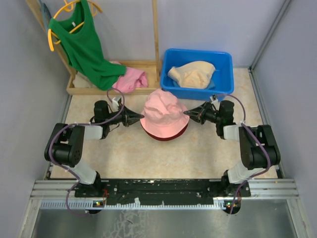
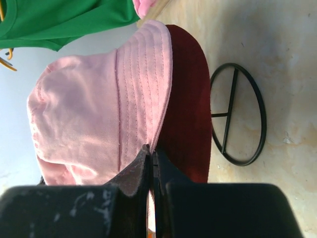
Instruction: Stack the hats
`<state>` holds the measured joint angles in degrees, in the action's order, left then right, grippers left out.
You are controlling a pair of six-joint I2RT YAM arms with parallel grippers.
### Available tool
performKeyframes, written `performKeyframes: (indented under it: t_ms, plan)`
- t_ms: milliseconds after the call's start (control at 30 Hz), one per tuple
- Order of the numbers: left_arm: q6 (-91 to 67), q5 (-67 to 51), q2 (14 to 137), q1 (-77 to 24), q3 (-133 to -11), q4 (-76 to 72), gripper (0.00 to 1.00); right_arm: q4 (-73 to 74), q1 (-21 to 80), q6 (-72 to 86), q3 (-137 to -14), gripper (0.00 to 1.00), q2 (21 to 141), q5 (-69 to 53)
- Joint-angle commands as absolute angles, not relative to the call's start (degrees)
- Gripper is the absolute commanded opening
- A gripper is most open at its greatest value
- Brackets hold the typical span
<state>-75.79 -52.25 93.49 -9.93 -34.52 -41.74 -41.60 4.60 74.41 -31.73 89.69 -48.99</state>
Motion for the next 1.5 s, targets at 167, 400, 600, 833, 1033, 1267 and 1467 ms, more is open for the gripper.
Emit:
performKeyframes:
  t_ms: [167, 400, 600, 833, 1033, 1267, 1467]
  plan:
    - [-71.7, -54.3, 100.0, -6.6, -33.0, -45.2, 0.0, -43.5, 4.2, 69.1, -30.4, 0.0, 93.2, -47.7]
    - [-70.7, -56.2, 103.6, -6.1, -36.2, -46.3, 0.0, -33.6, 3.6, 59.3, -31.8, 0.0, 93.6, -46.3]
    - [-68.1, -56.9, 105.2, -5.9, -37.0, -44.9, 0.0, -20.9, 3.6, 48.6, -34.6, 0.0, 93.5, -42.8]
    - [-68.6, -57.7, 102.5, -6.4, -37.7, -45.3, 0.0, -26.3, 4.3, 52.9, -33.9, 0.05, 91.0, -45.1]
    - [-69.0, -57.5, 98.0, -7.1, -37.1, -44.4, 0.09, -33.2, 4.5, 59.8, -32.6, 0.3, 87.4, -46.0]
    - [-68.2, -56.5, 95.2, -7.2, -35.6, -42.6, 0.13, -39.0, 4.4, 66.3, -29.6, 0.36, 82.2, -46.0]
    - [-68.2, -56.4, 94.7, -7.8, -33.9, -43.0, 0.1, -40.6, 4.4, 69.3, -26.5, 0.37, 79.8, -47.3]
